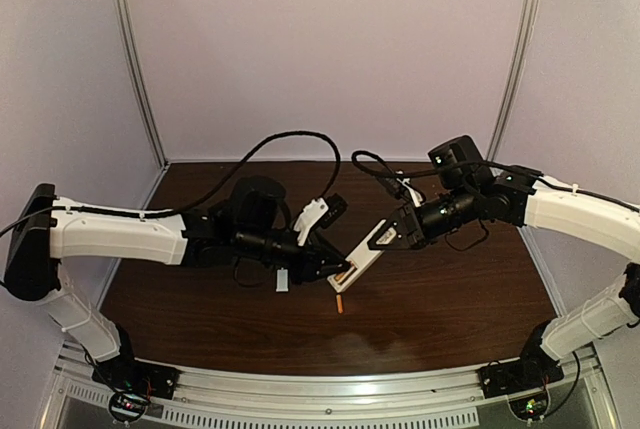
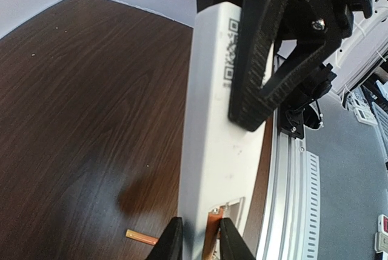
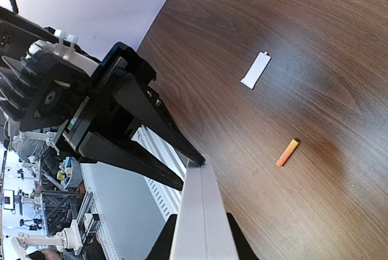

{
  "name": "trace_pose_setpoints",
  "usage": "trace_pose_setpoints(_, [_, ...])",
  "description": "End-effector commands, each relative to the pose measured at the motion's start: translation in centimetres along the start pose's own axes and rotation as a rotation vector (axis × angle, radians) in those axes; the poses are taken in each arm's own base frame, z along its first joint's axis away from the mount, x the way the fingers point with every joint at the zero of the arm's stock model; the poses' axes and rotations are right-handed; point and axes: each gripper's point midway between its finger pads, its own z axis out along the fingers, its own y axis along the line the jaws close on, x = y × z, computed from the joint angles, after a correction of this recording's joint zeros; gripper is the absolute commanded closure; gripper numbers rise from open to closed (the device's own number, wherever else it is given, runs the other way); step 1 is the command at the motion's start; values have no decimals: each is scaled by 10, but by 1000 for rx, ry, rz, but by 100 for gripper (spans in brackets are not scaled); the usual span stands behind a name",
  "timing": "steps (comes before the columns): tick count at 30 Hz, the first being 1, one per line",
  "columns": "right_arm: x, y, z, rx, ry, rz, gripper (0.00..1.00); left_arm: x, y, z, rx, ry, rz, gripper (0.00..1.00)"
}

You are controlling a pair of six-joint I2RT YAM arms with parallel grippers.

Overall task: Load the batteries into the remote control
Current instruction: Load the battery into the battery compartment, then pick up the battery from the center of the board.

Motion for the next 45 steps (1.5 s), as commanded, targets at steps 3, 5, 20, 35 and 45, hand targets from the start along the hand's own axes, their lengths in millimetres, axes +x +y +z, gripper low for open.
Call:
trace_pose_setpoints(3, [-16,27,-17,-67,-67,-38,100,1,7,7,-17,20,14,78])
trace_pose_setpoints(5, [-16,29,-17,-74,-67,-35,100,2,10,8,-29,29,13,79])
trace_pose_setpoints(20, [-22,45,-21,-160,-83,-11,100,25,32,17,-160,142,59,81])
trace_pose_setpoints(35, [-2,-28,-19,71,-85,-34,100,-50,27,-44,-163,-68,112,47])
trace_pose_setpoints(45, [-14,-72,-57,138,-239,14,100,-3,52,-56,-286,93,151,45])
